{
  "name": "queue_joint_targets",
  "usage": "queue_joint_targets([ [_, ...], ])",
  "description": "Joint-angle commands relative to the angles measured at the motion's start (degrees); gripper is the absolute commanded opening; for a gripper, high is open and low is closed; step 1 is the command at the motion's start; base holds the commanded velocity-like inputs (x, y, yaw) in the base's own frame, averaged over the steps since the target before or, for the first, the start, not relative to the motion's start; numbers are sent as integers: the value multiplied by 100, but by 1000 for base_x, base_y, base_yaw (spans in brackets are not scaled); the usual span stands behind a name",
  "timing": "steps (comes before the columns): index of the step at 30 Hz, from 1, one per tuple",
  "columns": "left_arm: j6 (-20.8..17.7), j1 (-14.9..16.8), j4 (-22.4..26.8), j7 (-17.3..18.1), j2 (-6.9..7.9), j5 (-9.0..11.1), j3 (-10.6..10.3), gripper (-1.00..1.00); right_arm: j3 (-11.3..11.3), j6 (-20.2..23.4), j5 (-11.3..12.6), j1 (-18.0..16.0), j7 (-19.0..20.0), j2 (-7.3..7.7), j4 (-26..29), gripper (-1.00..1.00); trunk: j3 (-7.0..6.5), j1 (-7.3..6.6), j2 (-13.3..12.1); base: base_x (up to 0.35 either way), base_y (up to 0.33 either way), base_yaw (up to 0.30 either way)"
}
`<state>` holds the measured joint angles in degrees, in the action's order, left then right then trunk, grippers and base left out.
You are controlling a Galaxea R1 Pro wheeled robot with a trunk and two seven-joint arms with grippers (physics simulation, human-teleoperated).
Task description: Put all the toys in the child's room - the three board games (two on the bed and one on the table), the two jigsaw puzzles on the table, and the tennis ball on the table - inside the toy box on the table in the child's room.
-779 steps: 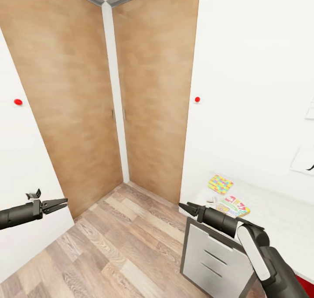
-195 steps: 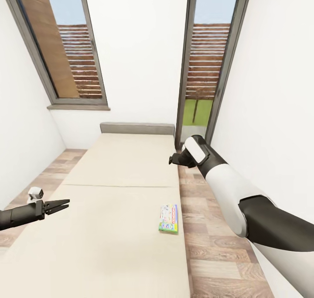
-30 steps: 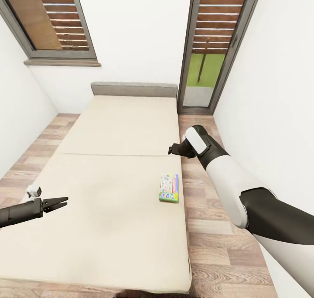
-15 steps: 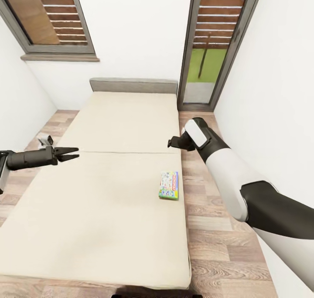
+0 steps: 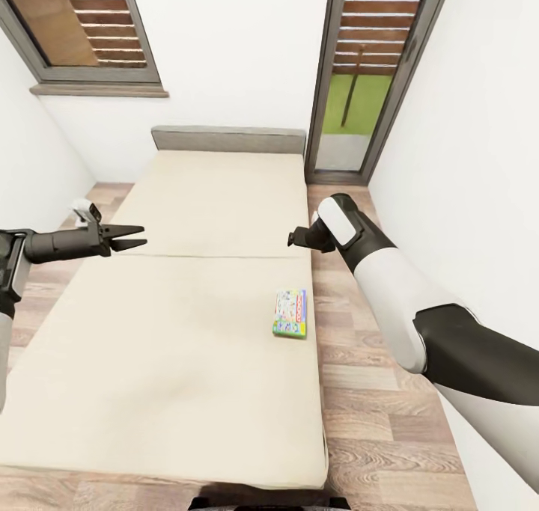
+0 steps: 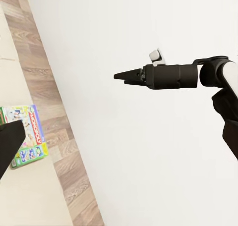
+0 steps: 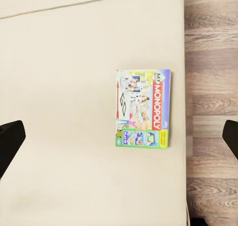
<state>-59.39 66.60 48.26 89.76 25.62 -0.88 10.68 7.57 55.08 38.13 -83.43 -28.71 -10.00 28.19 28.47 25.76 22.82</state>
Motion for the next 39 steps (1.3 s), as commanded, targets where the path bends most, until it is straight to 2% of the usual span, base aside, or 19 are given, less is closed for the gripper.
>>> queue_joint_targets([
  [1, -61, 5, 1, 24, 4, -10, -1, 100, 16, 11, 45, -5, -47, 0, 3, 100, 18, 3, 10, 0, 0, 0],
  [14, -61, 5, -1, 24, 30, -41, -13, 100, 8, 14, 45, 1, -25, 8, 3, 100, 125, 3, 10, 0, 0, 0],
  [20, -61, 3, -1, 24, 31, -44, -14, 100, 7, 14, 45, 2, -26, 0, 6, 100, 134, 3, 10, 0, 0, -27],
  [29, -61, 2, -1, 24, 31, -44, -14, 100, 7, 18, 45, 3, -29, 1, 9, 100, 136, 3, 10, 0, 0, -177],
  [39, -61, 4, -1, 24, 38, -63, -14, 100, 7, 13, 45, 3, -29, 0, 11, 100, 136, 3, 10, 0, 0, -29],
])
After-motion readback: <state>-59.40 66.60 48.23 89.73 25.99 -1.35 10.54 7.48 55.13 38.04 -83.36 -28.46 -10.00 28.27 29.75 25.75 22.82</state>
